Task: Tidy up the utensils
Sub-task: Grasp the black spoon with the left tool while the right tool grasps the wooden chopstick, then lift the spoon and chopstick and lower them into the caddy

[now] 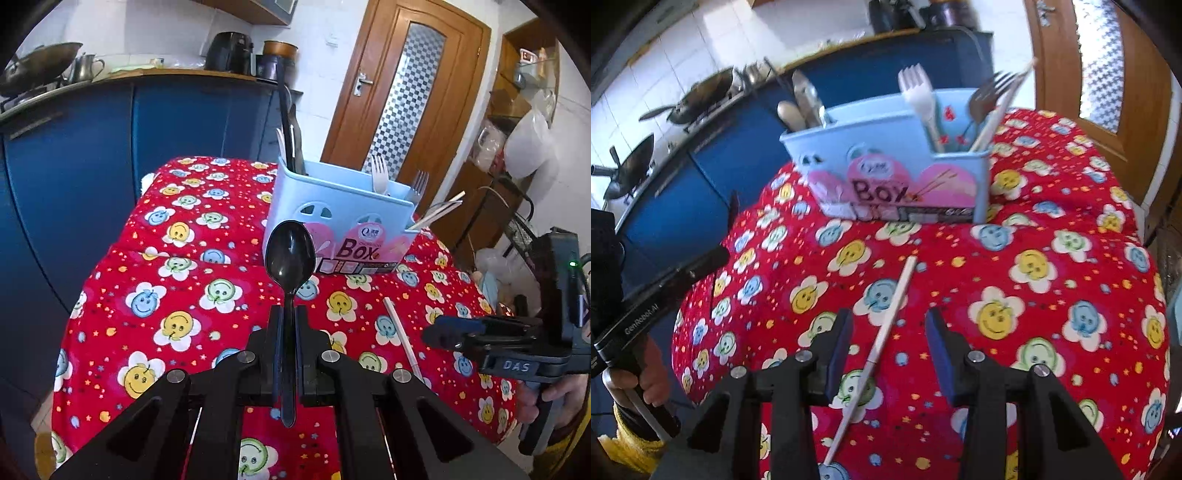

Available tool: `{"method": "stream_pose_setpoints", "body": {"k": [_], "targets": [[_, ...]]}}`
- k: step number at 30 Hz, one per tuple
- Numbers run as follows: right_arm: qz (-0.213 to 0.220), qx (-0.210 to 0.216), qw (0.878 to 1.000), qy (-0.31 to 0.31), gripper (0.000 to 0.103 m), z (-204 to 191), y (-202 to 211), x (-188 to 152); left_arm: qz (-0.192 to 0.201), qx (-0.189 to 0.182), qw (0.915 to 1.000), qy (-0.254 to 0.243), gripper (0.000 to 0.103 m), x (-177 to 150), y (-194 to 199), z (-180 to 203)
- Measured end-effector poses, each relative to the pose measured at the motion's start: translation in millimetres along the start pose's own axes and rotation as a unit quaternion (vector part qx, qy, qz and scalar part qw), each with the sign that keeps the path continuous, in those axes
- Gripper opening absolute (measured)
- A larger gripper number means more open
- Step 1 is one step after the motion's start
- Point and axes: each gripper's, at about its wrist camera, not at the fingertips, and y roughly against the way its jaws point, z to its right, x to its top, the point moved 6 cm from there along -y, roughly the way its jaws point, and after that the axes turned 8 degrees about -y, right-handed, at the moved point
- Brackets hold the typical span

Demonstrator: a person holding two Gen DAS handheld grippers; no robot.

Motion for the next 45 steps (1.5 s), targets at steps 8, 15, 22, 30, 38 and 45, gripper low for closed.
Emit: {"method": "stream_pose_setpoints", "body": {"k": [8,15,22,30,38,45], "targets": [[-0.072,-0.03,0.997,0.013,0.031,-5.1,-27.1,6.4,0.015,-0.007,0.9997,0.016,0.005,-1.2,6.3,-8.3],[-0.142,-0.052,0.988,0.022,0.021,-3.9,-44.4,9.3,0.025,-0.013,0.9994,0.021,0.005,1.4,9.8,-12.7],[-0.163,-0.071,0.983,0.039,0.011,-5.4,-48.9,11.6,0.031,-0.032,0.9987,0.024,0.005,6.9,6.3,-4.5],[-0.085,0.029,0.996,-0.009,0.008,-1.2,-15.5,16.6,0.057,-0.049,0.997,0.018,0.005,28.4,5.3,11.5],[0.077,0.076,0.994,-0.02,0.008,-2.1,42.7,52.3,0.092,-0.064,0.9937,0.01,0.005,64.8,3.6,29.4],[0.194,0.071,0.978,-0.026,0.008,4.9,73.8,99.3,0.129,-0.076,0.9884,0.021,0.005,111.8,-14.9,33.7]]}}
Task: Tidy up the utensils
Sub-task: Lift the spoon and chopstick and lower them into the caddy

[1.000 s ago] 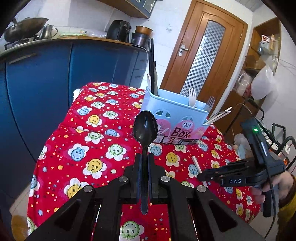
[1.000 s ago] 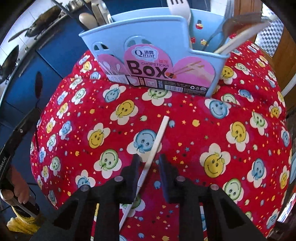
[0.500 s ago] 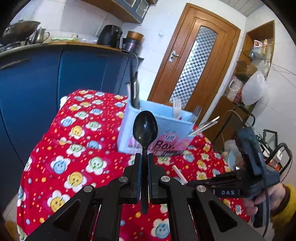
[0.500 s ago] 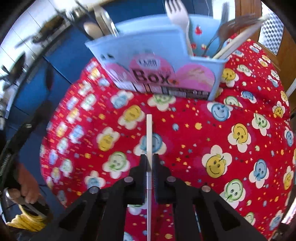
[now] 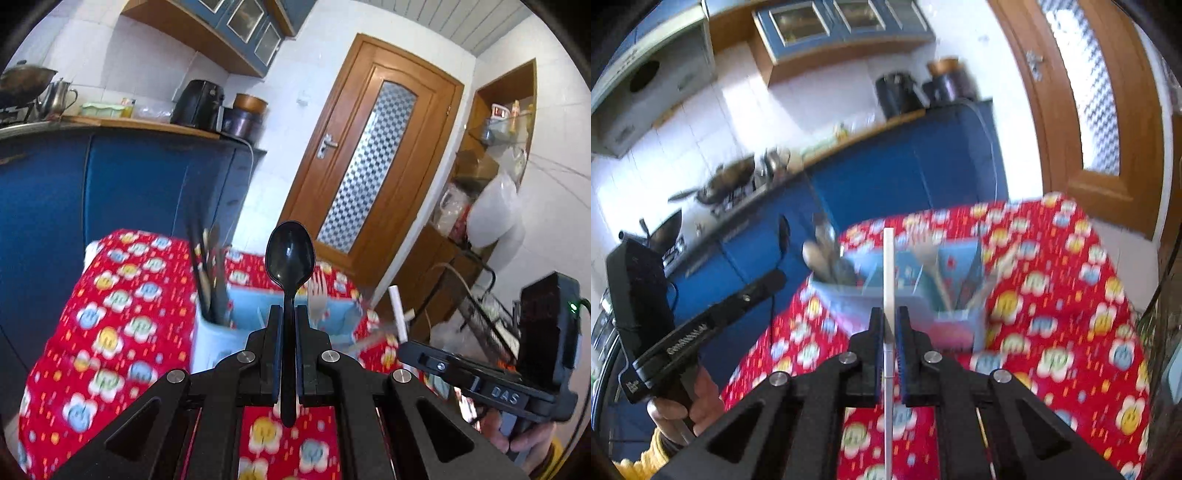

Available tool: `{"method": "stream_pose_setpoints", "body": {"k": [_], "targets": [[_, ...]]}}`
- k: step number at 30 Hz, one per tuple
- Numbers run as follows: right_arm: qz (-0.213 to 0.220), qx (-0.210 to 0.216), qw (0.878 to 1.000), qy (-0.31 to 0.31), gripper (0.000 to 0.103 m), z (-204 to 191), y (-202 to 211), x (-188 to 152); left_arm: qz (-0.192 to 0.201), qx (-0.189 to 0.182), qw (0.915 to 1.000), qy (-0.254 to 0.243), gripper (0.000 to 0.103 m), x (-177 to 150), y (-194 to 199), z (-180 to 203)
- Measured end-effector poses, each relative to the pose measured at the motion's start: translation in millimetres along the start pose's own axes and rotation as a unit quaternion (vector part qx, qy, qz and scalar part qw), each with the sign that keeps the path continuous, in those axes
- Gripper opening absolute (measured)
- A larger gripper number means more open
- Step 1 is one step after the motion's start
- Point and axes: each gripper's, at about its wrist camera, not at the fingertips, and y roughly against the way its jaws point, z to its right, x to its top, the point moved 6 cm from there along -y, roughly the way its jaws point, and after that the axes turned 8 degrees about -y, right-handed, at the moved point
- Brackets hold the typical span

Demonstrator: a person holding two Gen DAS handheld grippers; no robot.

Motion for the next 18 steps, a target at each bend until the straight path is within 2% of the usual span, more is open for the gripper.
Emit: {"method": "stream_pose_setpoints", "body": {"k": [4,8,18], "targets": [[0.047,0.003,0.999,0.004,0.008,-1.6,-2.1,24.8,0.028,0.0,0.9996,0.006,0.005,20.0,-22.3,-4.0],[0.089,0.005,0.996,0.014,0.008,-3.9,-6.8,47.2,0.06,0.026,0.9978,-0.005,0.005,28.5,-39.1,-8.1],[0.163,-0.013,0.986,0.04,0.008,0.4,-36.6,70.8,0.093,0.078,0.9925,-0.017,0.005,10.0,-63.2,-18.1]]}}
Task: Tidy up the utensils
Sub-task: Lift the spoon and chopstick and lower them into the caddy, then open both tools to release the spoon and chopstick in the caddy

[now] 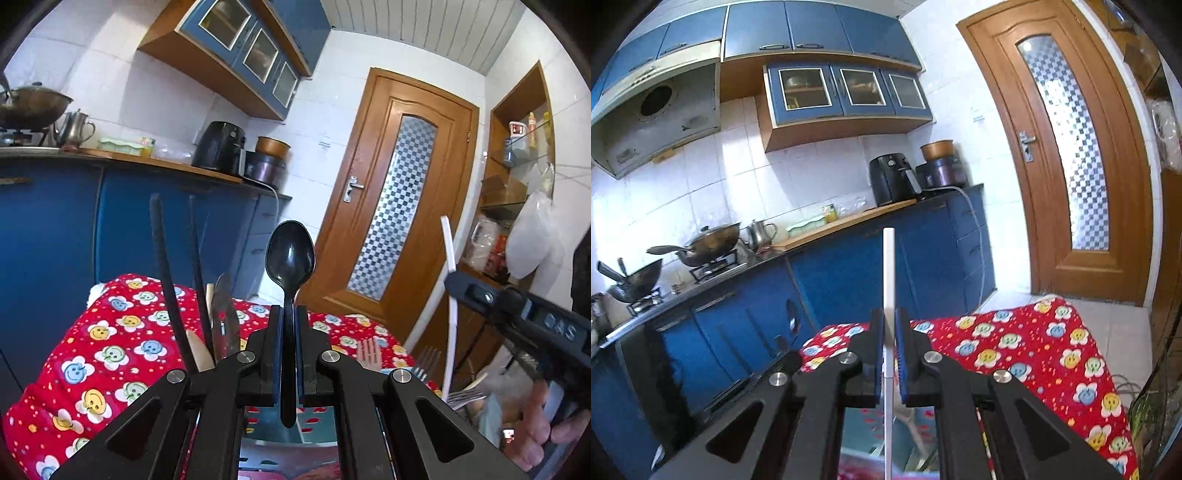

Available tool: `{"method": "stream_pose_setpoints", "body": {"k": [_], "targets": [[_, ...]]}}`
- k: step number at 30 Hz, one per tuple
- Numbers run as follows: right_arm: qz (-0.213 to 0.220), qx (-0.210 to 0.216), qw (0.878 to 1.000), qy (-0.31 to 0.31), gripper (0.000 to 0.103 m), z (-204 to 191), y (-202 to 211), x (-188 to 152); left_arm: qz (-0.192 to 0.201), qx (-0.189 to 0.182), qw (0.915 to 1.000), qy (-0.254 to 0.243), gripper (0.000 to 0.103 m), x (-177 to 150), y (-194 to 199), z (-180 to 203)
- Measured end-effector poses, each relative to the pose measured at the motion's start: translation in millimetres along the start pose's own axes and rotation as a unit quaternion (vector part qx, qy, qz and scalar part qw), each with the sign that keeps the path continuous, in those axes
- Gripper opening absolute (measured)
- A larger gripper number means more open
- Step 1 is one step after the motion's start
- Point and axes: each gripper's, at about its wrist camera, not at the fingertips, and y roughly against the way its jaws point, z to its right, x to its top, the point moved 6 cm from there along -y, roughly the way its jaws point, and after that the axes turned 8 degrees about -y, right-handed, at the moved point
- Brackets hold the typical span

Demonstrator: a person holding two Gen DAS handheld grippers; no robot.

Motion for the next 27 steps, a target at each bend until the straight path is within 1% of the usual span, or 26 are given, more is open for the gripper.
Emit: {"method": "stream_pose_setpoints", "body": {"k": [3,7,11,18,21,23,27], "targets": [[0.013,-0.005,1.0,0.01,0.008,0.3,-10.8,-2.3,0.004,0.007,0.9999,-0.007,0.005,-5.2,-1.1,0.9],[0.023,-0.023,0.999,0.035,0.008,1.0,-22.4,-9.6,0.0,0.015,0.9997,-0.018,0.006,-12.1,-4.0,4.8],[0.015,-0.032,0.998,0.047,0.008,3.4,-26.3,-19.4,-0.01,0.019,0.9995,-0.021,0.006,-19.5,-5.3,3.9],[-0.01,-0.031,0.998,0.048,0.008,6.9,-24.2,-38.5,-0.031,0.025,0.999,-0.018,0.007,-26.9,-2.4,-1.5],[-0.015,-0.032,0.998,0.046,0.008,8.8,-21.4,-42.7,-0.036,0.024,0.9989,-0.017,0.011,-27.8,0.8,-1.4],[-0.018,-0.028,0.998,0.045,0.008,8.7,-19.5,-43.0,-0.04,0.023,0.9988,-0.017,0.014,-28.2,2.0,-0.8],[-0.03,-0.014,0.999,0.042,0.009,5.4,-16.4,-44.2,-0.049,0.021,0.9984,-0.016,0.014,-29.9,4.8,-0.3]]}}
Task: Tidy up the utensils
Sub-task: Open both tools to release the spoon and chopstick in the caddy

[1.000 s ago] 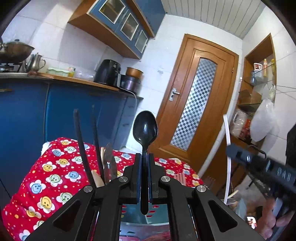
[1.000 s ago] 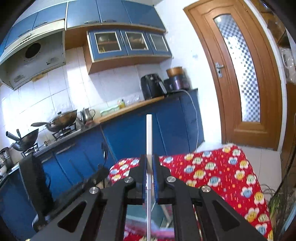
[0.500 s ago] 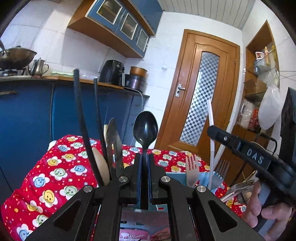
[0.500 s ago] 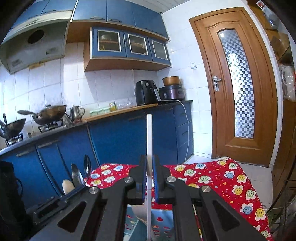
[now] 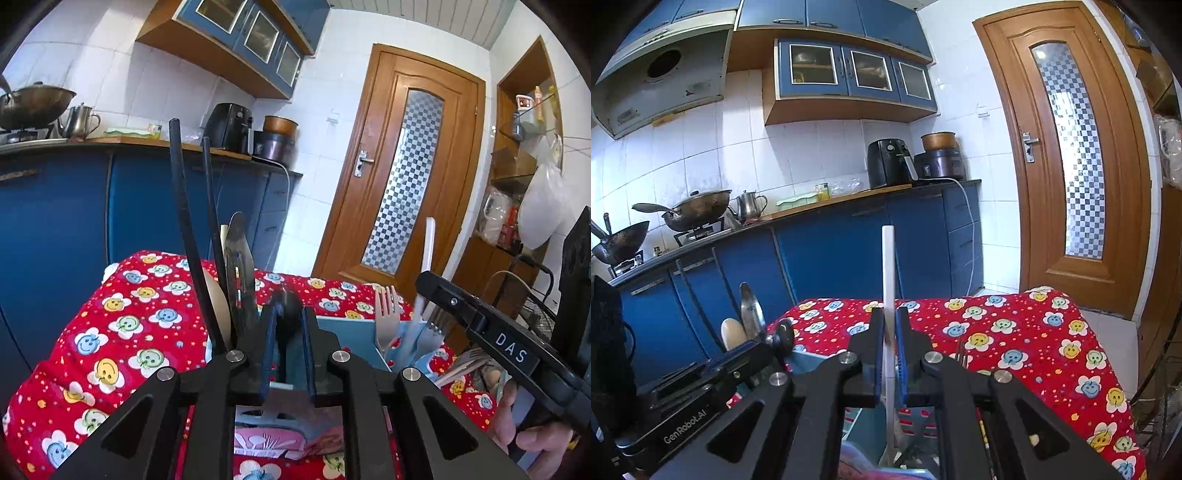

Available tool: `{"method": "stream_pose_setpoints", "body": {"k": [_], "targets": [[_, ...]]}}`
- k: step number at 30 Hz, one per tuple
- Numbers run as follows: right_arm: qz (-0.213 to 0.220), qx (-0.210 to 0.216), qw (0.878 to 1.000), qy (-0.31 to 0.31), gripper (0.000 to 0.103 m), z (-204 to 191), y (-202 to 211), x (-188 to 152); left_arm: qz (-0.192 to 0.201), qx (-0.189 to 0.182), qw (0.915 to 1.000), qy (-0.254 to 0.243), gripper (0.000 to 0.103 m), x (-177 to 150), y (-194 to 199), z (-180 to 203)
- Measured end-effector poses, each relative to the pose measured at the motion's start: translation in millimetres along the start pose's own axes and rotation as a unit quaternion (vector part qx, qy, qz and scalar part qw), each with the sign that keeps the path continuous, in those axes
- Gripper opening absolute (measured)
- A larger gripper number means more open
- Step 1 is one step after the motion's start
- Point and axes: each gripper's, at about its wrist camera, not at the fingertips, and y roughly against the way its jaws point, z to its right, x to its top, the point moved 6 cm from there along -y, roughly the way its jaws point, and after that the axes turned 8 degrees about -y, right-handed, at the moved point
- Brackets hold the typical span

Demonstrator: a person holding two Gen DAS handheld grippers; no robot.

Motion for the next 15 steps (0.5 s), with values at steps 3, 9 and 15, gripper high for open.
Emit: {"method": "stream_pose_setpoints", "body": {"k": [3,9,15], "targets": [[-0.004,0.012,1.0,-0.008,0.016,-2.0,4.3,-0.3,-0.004,0.0,1.0,0.003,0.015,-0.2,4.3,-0.1],[0.002,0.03,0.999,-0.028,0.021,-7.3,21.6,2.5,-0.018,0.008,0.9998,0.003,0.023,1.0,18.9,-3.2],[0.022,0.052,0.998,-0.029,0.031,-20.7,52.8,10.8,-0.028,0.02,0.9994,0.001,0.029,2.1,41.8,-8.4]]}}
